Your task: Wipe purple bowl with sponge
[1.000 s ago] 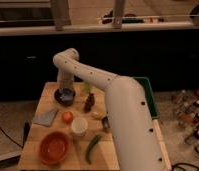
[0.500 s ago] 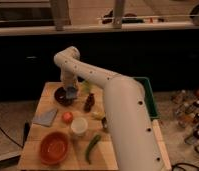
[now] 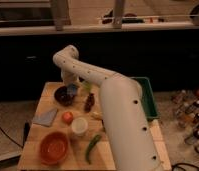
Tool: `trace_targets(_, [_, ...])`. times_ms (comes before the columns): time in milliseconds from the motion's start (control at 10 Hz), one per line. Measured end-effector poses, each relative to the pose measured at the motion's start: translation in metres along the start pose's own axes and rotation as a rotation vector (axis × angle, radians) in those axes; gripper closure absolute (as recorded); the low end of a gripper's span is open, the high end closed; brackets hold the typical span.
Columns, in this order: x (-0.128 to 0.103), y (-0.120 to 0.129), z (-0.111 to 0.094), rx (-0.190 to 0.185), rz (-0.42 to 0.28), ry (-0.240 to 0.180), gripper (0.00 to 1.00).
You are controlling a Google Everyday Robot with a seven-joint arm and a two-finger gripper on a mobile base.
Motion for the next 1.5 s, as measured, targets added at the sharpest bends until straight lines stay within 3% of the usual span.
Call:
trace_targets(300, [0.007,-0.014,0.000,0.054,-0.012,0.009,1.00])
trace_targets(600, [-0.002,-0.037,-0.008,0.175,-0.085,-0.028,1.00])
trace_targets(700, [-0.006,-0.038,-0.011,0.238,-0.105,-0.055,1.00])
trace_targets(800, [-0.010,-0.041,-0.013,0.258,-0.121,-0.071,1.00])
trace_targets(1100, [-0.025,-0.041,-0.015,0.279,-0.167,-0.129,1.00])
trace_targets(1500, [-0.042,-0.031,-0.013,0.270,-0.213,-0.203,1.00])
